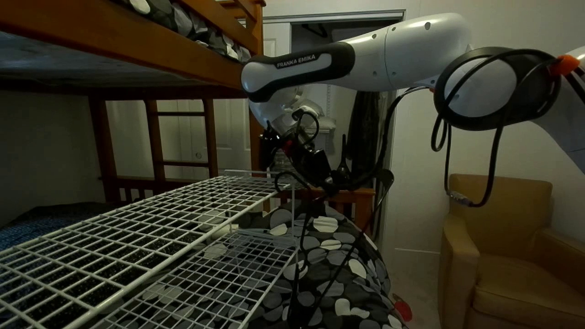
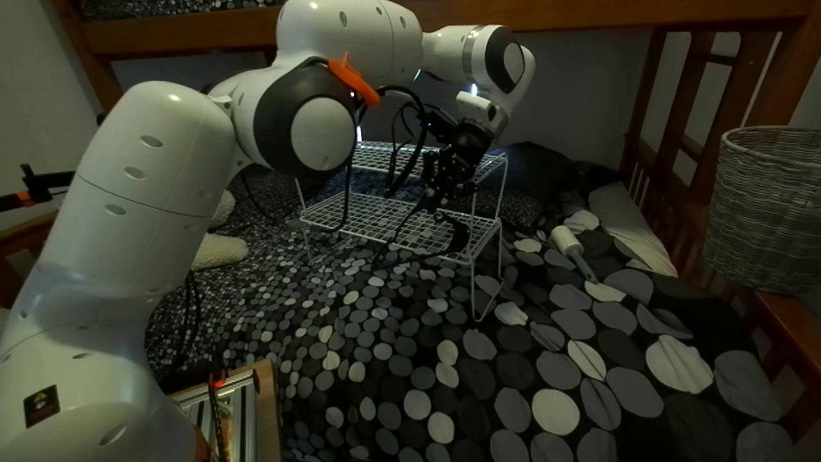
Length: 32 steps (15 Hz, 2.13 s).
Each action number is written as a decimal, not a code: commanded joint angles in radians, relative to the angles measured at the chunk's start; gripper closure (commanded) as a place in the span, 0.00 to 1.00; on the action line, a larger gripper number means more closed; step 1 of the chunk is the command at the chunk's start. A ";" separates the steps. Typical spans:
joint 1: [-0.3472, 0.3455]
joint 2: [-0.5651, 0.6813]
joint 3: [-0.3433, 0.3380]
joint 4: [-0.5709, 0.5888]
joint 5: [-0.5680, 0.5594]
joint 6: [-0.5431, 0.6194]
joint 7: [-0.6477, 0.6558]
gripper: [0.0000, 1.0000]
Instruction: Remove the black coat hanger from the bottom rack and hang it on the top rack
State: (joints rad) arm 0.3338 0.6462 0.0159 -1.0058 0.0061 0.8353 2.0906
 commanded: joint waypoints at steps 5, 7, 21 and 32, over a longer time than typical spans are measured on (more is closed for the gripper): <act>0.010 -0.018 0.005 -0.015 0.006 0.000 0.021 0.98; 0.012 -0.013 0.006 -0.007 0.006 0.001 0.022 0.98; 0.006 -0.022 0.010 0.010 0.009 0.000 0.004 0.98; 0.008 0.022 0.012 0.028 0.006 0.001 0.002 0.98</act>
State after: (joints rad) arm 0.3457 0.6530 0.0254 -0.9940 0.0066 0.8355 2.0946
